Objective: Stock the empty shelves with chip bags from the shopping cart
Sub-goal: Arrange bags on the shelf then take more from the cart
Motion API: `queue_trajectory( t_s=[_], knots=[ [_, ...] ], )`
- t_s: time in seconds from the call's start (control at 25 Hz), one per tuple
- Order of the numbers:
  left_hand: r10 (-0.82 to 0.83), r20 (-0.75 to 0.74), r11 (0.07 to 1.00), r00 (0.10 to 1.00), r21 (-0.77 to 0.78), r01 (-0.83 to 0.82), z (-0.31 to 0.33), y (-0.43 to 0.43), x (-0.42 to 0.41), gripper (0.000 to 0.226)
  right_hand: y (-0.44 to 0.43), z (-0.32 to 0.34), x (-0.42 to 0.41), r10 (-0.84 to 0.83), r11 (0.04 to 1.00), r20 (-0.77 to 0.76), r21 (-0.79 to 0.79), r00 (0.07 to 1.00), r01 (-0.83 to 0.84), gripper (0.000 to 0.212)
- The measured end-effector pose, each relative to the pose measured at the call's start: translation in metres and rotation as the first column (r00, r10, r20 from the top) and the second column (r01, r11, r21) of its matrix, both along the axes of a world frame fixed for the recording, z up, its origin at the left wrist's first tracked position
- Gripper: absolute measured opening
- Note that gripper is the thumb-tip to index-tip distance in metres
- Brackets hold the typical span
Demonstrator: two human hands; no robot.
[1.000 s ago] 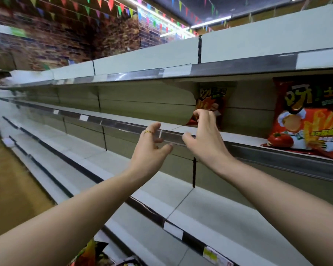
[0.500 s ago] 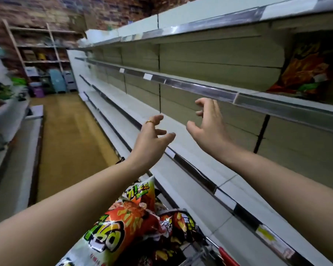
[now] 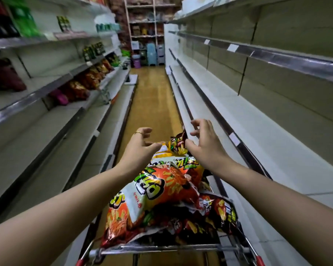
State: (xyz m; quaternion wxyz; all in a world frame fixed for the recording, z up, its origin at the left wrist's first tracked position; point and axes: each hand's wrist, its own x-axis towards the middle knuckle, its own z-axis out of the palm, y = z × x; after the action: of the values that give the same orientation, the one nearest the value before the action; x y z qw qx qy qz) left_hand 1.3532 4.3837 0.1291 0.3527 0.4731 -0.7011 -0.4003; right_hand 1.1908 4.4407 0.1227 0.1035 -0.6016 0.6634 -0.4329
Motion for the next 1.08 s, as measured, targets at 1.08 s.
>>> queue_trajectory(
  t_s=[1.08],
  knots=[
    [0.199, -0.271, 0.913, 0.942, 0.4, -0.078, -0.039, -0.077, 0.051, 0.037, -0.068, -0.077, -0.001, 0.403, 0.819, 0.297, 0.306, 0.866, -0.486, 0.081]
  ],
)
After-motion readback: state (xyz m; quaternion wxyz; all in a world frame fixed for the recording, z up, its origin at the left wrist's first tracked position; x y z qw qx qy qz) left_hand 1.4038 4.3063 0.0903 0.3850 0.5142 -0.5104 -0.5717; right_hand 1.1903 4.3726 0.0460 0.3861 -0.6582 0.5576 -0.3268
